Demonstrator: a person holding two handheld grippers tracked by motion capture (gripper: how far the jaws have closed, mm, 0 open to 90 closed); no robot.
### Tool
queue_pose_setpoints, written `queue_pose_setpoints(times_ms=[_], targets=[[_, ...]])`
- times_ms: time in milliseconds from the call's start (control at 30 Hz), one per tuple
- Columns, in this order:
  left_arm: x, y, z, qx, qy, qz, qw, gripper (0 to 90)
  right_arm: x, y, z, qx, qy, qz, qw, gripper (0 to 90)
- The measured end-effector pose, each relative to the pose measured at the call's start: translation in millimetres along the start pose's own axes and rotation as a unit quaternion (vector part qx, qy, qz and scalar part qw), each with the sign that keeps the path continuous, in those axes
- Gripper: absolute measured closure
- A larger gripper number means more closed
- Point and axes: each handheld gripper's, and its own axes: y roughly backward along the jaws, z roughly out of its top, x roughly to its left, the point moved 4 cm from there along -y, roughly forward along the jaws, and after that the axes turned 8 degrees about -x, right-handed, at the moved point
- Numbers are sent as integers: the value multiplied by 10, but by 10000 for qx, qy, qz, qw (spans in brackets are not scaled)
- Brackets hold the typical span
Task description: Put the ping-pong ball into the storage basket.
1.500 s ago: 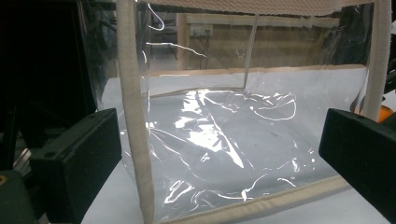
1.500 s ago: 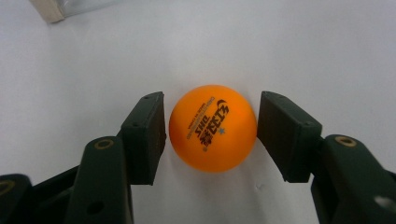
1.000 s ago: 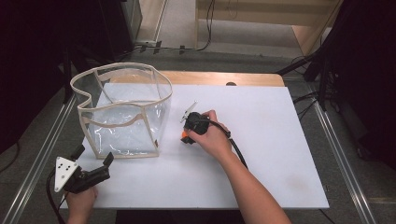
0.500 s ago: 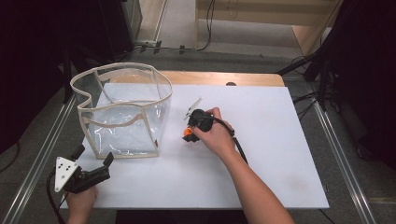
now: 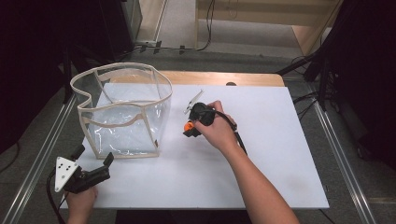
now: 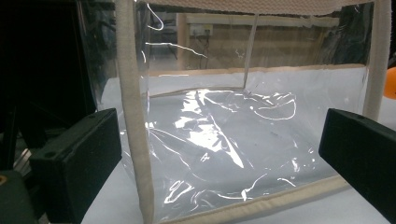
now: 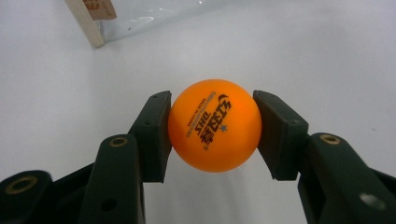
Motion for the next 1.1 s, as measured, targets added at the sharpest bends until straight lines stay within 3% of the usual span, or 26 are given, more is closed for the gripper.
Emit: queue_pose_setpoints(times_ms=[533, 1100], targets=[[-1, -2, 0, -7, 5, -1, 10000, 0, 16, 233, 235, -85, 244, 64, 9996, 475], [-3, -5, 0, -17, 16, 3, 10000, 0, 25, 442, 463, -106, 325, 152, 9993, 475]])
